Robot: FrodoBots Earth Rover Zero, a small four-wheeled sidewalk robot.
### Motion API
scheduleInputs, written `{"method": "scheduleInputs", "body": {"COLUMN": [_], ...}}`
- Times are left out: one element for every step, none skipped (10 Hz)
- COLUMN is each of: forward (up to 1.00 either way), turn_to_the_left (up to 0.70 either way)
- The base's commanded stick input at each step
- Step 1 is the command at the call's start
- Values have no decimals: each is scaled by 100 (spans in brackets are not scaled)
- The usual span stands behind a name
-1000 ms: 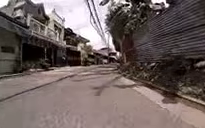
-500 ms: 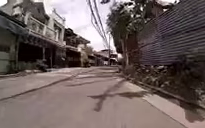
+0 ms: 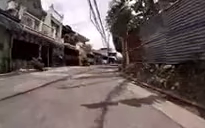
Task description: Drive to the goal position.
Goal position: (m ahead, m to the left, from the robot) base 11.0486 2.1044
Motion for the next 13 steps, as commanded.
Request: {"method": "scheduleInputs", "body": {"forward": [85, 85, 85, 85, 79, 70, 70, 70, 70, 70, 70, 70, 70], "turn_to_the_left": [0, 0, 0, 0, 0, 0, 0, 0, 0, 0, 0, 0, 0]}}
